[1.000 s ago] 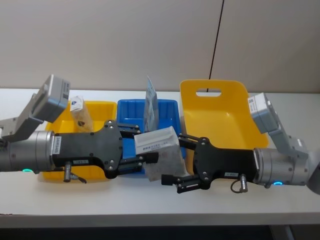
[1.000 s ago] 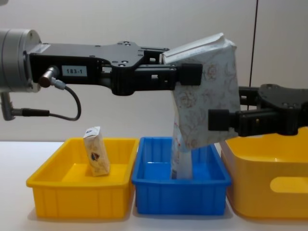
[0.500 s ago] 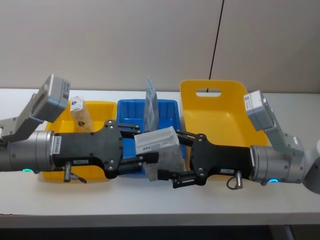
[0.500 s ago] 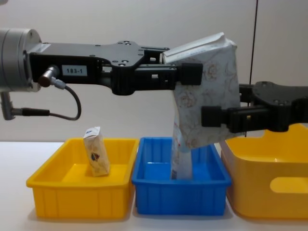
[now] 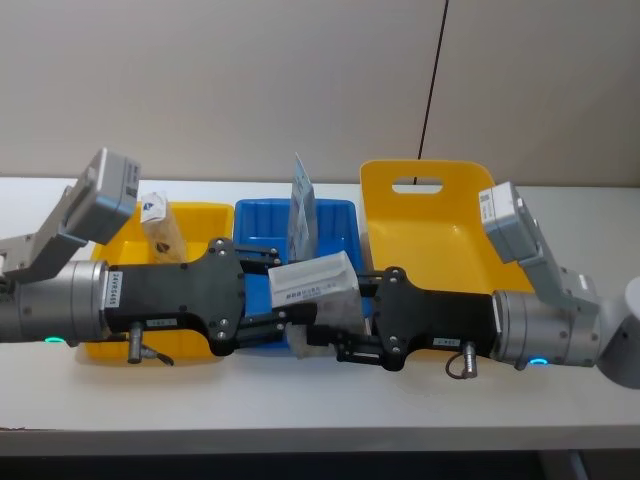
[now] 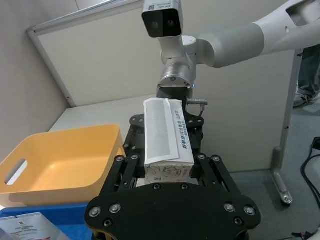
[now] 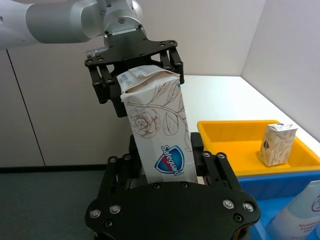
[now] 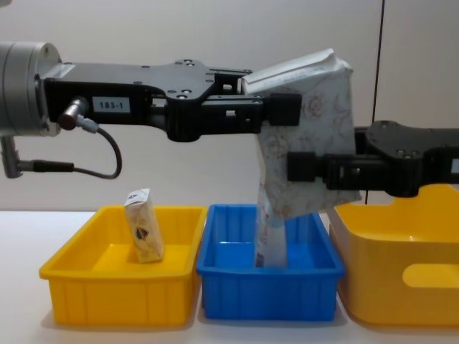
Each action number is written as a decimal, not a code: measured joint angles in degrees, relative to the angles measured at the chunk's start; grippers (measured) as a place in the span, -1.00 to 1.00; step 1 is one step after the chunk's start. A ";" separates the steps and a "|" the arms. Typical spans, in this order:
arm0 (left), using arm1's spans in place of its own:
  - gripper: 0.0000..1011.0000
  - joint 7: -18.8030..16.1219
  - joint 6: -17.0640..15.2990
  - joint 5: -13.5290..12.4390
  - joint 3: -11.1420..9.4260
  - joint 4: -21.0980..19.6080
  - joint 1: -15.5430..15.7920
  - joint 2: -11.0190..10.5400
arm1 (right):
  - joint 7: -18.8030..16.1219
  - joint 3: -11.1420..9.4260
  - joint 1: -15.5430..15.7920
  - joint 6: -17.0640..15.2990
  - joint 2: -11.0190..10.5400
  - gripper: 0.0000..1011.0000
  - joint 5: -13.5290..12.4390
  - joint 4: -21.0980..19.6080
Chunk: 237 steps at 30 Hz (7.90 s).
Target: Bimanual collaborative sorting of washing and personal care products
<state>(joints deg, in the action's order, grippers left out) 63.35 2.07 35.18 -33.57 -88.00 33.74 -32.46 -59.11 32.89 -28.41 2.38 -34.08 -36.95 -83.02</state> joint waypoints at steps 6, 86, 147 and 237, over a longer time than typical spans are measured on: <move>-0.18 -0.06 0.00 -0.01 0.00 0.00 0.00 0.00 | 0.09 0.16 -0.09 0.19 0.09 -0.19 0.11 0.01; 0.98 0.11 -0.01 -0.01 0.00 0.00 0.00 0.00 | 13.12 -14.12 16.44 4.46 -13.59 -0.30 -10.86 -12.42; 0.98 0.11 -0.01 0.00 -0.01 0.00 -0.01 0.00 | 56.63 -10.33 -3.13 5.22 13.25 -0.30 15.09 21.75; 0.98 0.11 -0.01 -0.01 0.00 0.00 0.00 0.01 | 50.36 -16.43 20.24 -7.64 8.12 0.99 9.02 -15.25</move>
<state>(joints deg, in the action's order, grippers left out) 63.47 2.06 35.17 -33.57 -87.99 33.73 -32.45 -8.74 16.46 -8.17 -5.26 -25.96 -27.92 -98.28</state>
